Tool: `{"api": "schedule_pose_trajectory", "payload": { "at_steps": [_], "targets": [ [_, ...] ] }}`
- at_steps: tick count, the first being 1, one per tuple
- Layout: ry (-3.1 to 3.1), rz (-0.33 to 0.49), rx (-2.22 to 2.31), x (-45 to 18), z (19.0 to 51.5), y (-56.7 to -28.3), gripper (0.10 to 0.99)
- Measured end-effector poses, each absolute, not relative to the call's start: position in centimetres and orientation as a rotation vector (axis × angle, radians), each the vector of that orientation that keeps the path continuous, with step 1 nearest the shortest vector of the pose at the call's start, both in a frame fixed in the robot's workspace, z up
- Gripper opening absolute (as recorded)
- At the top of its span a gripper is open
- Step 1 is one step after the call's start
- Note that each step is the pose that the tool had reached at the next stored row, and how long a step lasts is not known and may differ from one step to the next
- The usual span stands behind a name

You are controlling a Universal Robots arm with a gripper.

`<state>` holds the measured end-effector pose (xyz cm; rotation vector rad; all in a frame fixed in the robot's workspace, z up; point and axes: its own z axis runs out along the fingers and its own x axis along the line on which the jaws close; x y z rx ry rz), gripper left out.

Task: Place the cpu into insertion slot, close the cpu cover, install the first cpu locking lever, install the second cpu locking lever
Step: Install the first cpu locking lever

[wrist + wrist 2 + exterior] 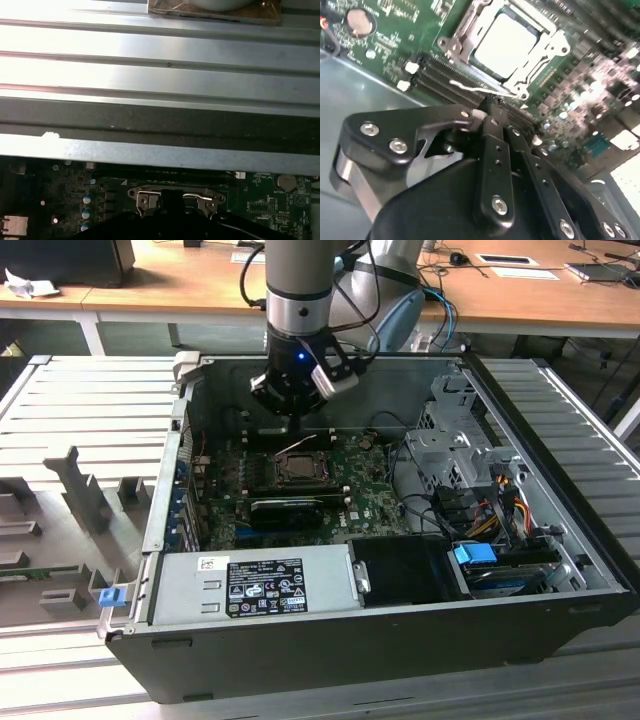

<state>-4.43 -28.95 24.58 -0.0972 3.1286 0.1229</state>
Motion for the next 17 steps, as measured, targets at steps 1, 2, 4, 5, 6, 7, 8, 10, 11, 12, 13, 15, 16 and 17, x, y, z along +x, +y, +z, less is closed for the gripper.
{"api": "schedule_pose_trajectory", "payload": {
  "at_steps": [1,2,4,5,6,7,8,10,11,12,13,15,16,17],
  "targets": [
    [3.127,0.145,-0.098,-4.4,24.6,-29.0,0.106],
    [3.126,0.156,-0.100,-4.4,24.4,-29.0,0.106],
    [3.126,0.156,-0.128,-4.4,24.0,-29.0,0.106],
    [3.126,0.156,-0.147,-4.4,23.8,-29.0,0.106],
    [3.126,0.156,-0.162,-4.3,23.6,-29.0,0.106],
    [3.126,0.156,-0.163,-4.2,23.4,-29.0,0.106],
    [3.126,0.156,-0.163,-4.0,23.2,-29.0,0.106],
    [3.126,0.156,-0.163,-3.7,23.0,-29.0,0.106],
    [3.126,0.156,-0.163,-3.5,22.8,-28.9,0.106],
    [3.126,0.156,-0.163,-3.4,22.7,-28.9,0.106],
    [3.126,0.156,-0.162,-3.2,22.6,-28.9,0.106],
    [3.126,0.156,-0.157,-2.7,22.3,-28.9,0.106],
    [3.126,0.156,-0.156,-2.6,22.2,-28.9,0.106],
    [3.126,0.156,-0.156,-2.5,22.0,-28.9,0.106]
  ]
}}
